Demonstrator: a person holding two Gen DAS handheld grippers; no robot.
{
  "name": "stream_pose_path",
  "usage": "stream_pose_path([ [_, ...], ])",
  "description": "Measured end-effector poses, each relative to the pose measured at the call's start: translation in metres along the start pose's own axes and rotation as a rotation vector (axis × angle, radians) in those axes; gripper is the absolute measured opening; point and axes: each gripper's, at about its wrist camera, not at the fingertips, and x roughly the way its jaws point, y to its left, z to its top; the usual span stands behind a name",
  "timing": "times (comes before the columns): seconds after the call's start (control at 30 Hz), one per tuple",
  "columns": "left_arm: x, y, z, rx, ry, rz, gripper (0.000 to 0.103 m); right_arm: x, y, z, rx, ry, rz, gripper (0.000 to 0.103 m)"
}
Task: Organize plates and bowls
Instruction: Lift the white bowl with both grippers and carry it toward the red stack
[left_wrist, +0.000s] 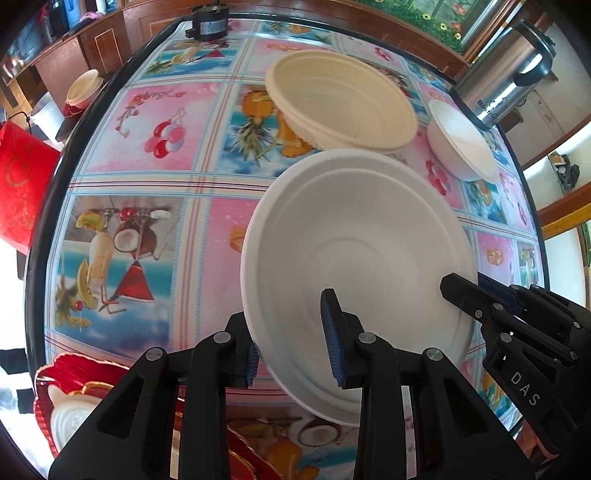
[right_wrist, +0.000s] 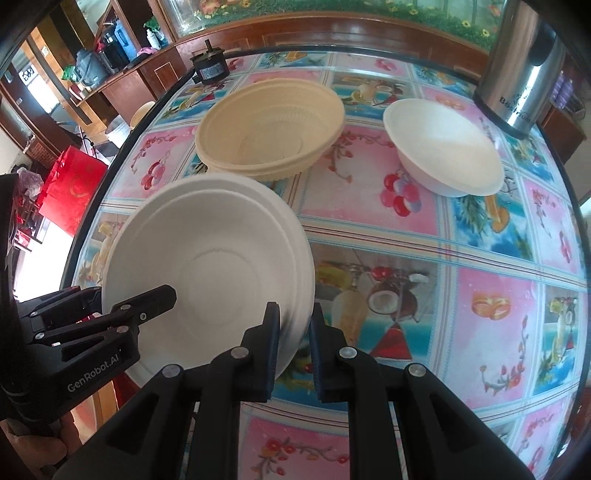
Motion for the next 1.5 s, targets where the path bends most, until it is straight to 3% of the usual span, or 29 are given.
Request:
stream_pose_path([
  [0.93,-0.020,-0.043,-0.043,-0.009,-0.030,-0.007,0.029,-0.039,-0.029,-0.037,-0.049,-0.036,0.008,0.014],
  [1.5,-0.045,-0.046,-0.057,-0.008,-0.071,0.047,0.029,-0.058,-0.023,-0.045,-0.087,-0.073,0.048,0.014],
])
